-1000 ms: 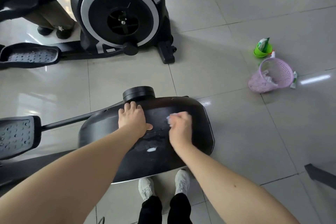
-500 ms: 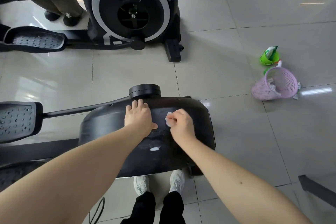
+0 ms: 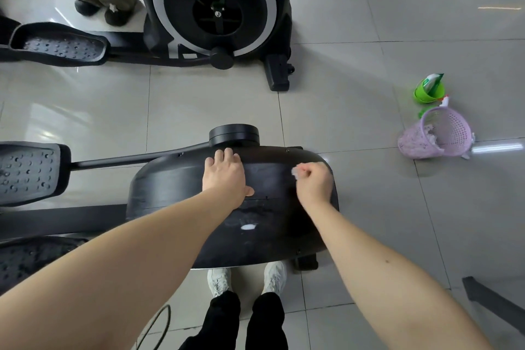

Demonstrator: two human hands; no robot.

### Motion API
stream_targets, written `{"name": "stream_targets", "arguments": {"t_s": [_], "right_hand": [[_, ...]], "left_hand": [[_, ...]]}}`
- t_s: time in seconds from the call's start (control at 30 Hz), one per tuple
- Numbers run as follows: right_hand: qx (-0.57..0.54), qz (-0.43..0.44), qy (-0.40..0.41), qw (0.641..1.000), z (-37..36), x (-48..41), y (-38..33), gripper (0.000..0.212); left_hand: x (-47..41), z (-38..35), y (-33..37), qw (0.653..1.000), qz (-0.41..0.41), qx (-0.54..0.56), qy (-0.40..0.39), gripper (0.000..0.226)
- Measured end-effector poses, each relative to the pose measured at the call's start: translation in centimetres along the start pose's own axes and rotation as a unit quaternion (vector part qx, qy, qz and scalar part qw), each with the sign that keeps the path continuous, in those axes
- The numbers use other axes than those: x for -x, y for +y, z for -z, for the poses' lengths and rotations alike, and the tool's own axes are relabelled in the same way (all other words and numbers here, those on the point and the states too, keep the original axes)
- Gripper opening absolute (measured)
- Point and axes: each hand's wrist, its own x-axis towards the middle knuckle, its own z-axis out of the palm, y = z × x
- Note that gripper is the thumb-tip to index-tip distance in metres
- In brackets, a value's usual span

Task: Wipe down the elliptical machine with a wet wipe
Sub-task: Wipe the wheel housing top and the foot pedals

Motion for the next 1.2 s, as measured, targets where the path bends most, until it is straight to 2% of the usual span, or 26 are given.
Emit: {"name": "stream_targets", "arguments": {"t_s": [0.03,0.1,0.17,0.23,0.3,0.4,0.43,0.47,0.5,0.6,0.7,0.77,0.83,0.87,0.93,1.03,1.1,1.2], "right_hand": [[0.000,-0.035,0.024,0.999,0.1,-0.4,0.4,0.019],[0.004,-0.027,0.050,0.998,-1.0,1.3,-0.4,0.018],[0.005,0.046,0.011,0.999,-2.7,4.2,-1.8,0.013],[0.021,0.132,-0.068,0.989,-2.9,5.9,-2.0,0.010],[0.027,0.156,-0.068,0.985,-1.9,4.0,-0.8,0.010],[0.030,-0.007,0.032,0.999,-0.2,-0.7,2.0,0.020],[0.032,-0.044,0.052,0.997,-0.1,-1.3,2.3,0.016],[0.031,-0.058,0.077,0.995,-0.8,-1.2,2.0,0.025],[0.034,-0.045,0.084,0.995,-1.7,-0.7,1.1,0.015],[0.013,0.067,0.082,0.994,-5.1,2.2,-3.2,0.021],[0.028,0.217,-0.020,0.976,-8.3,5.2,-7.6,0.027],[0.054,0.277,-0.082,0.956,-8.7,5.7,-8.2,0.037],[0.065,0.290,-0.064,0.953,-7.4,4.0,-6.4,0.039],[0.072,0.275,-0.019,0.959,-6.4,2.7,-4.9,0.039],[0.076,0.205,0.056,0.974,-4.4,0.4,-2.5,0.041],[0.083,0.095,0.086,0.988,-5.2,0.7,-3.4,0.026],[0.082,0.139,0.079,0.984,-7.5,2.3,-6.0,0.022],[0.071,0.239,-0.018,0.968,-11.2,5.2,-9.4,0.027]], "left_hand": [[0.0,-0.1,-0.1,1.000,-0.002,0.001,0.002,0.084],[0.0,-0.1,-0.2,1.000,-0.003,0.004,0.006,0.084],[0.0,-0.2,-0.2,1.000,-0.004,0.006,0.008,0.084],[0.0,-0.3,-0.2,1.000,-0.008,0.009,0.004,0.084],[-0.2,-0.2,-0.3,1.000,-0.012,0.002,0.012,0.084],[-0.4,-0.3,-0.8,0.999,-0.028,-0.001,0.025,0.082],[-0.5,-0.3,-1.1,0.999,-0.033,0.003,0.033,0.079],[-0.5,-0.3,-1.6,0.998,-0.038,0.013,0.037,0.074],[-0.6,-0.2,-2.1,0.998,-0.043,0.027,0.041,0.066],[-0.3,-0.3,-4.3,0.995,-0.032,0.069,0.063,0.045],[0.1,-0.4,-6.9,0.993,0.009,0.085,0.076,0.041],[0.3,-0.7,-8.3,0.993,0.036,0.091,0.071,0.041],[0.4,-0.9,-9.2,0.992,0.046,0.098,0.068,0.041],[0.5,-1.0,-9.5,0.992,0.046,0.100,0.068,0.042],[0.4,-1.1,-10.0,0.992,0.035,0.101,0.069,0.045],[0.3,-1.3,-10.7,0.992,0.029,0.104,0.068,0.044],[0.2,-1.4,-11.1,0.992,0.030,0.101,0.063,0.041],[0.2,-1.5,-11.5,0.993,0.032,0.096,0.055,0.039]]}}
